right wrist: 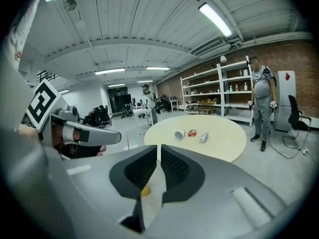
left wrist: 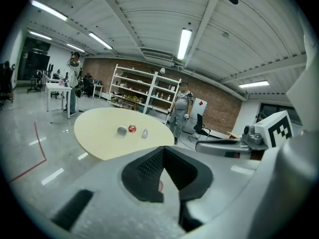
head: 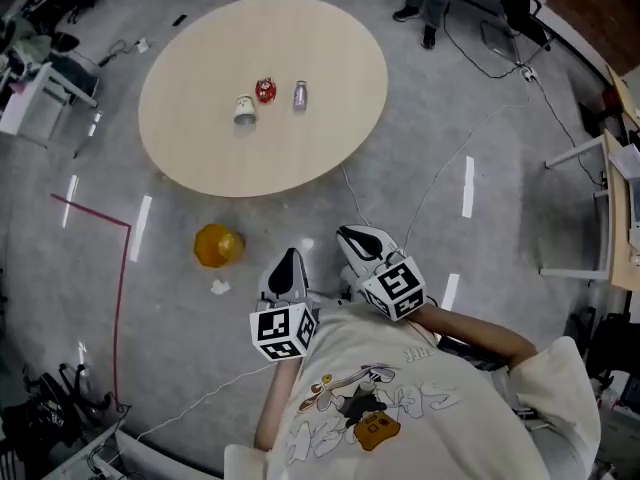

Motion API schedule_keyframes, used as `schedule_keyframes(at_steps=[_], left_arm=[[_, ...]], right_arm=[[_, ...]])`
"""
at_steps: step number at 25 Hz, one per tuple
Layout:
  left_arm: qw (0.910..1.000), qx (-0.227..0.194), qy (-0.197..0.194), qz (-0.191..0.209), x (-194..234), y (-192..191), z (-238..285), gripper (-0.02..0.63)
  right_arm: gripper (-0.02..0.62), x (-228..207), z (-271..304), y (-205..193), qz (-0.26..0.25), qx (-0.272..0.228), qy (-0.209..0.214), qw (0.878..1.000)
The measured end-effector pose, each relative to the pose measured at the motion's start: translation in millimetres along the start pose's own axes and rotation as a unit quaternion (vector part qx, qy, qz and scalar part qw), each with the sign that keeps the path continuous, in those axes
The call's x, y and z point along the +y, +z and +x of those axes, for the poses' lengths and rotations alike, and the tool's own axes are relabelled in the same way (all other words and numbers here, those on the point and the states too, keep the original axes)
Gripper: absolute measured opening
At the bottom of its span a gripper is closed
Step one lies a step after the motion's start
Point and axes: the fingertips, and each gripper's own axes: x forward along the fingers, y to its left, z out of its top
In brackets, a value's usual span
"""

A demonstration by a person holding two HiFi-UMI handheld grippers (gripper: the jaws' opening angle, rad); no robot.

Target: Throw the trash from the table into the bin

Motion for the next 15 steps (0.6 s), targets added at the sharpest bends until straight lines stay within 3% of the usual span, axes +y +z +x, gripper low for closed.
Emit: schedule_keyframes(at_steps=[7,10,15], left_arm=[[0.9992,0.002,0.02,-0.036,34.5,-16.2,-30.1,0.003],[0.9981,0.007,0.036,-0.049,53.9,-18.6,-30.6,0.003],[0.9962,0.015,0.057,-0.065,80.2,-11.8,-4.0,0.003]], right_arm=[[0.028,30.8,13.7,-19.9,0.003,0.027,0.007,1.0],[0.028,30.2,33.3,-21.5,0.029,0.04,0.014,0.999],[0.042,27.3,71.6,-16.3,0.015,0.055,0.048,0.997]])
